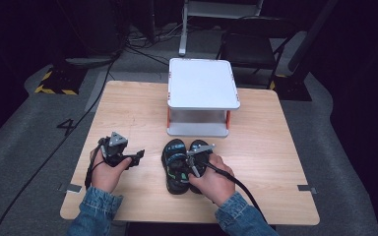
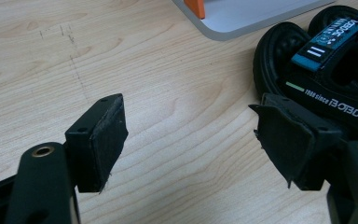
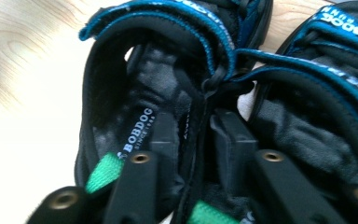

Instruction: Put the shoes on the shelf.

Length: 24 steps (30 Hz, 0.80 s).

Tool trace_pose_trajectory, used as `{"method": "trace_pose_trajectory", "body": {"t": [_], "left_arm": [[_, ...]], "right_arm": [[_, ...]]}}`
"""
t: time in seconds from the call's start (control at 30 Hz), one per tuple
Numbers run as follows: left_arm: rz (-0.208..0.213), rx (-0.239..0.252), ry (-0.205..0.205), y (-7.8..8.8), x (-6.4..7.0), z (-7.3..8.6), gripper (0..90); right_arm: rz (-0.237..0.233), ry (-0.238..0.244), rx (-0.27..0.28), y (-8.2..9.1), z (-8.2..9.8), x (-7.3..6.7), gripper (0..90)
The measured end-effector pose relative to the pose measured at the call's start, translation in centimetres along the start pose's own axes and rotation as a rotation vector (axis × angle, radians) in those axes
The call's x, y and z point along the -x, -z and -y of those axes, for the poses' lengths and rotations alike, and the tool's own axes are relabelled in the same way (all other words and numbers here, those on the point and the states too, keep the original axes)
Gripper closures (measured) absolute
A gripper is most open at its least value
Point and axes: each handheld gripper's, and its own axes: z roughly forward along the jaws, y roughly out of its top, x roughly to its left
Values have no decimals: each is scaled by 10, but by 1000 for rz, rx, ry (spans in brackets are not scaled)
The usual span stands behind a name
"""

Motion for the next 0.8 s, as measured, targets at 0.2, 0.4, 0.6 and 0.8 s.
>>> {"method": "trace_pose_trajectory", "body": {"t": [0.2,0.4,0.6,0.8], "left_arm": [[2,-1,1,0,-1,0,248],[1,1,5,0,-3,1,249],[1,-4,6,-1,-3,2,249],[-4,-2,6,-1,-4,2,249]], "right_arm": [[-13,1,-1,1,-2,2,802],[-18,-4,2,9,-3,8,826],[-34,-67,118,25,-10,27,827],[20,-74,188,35,-29,48,826]]}}
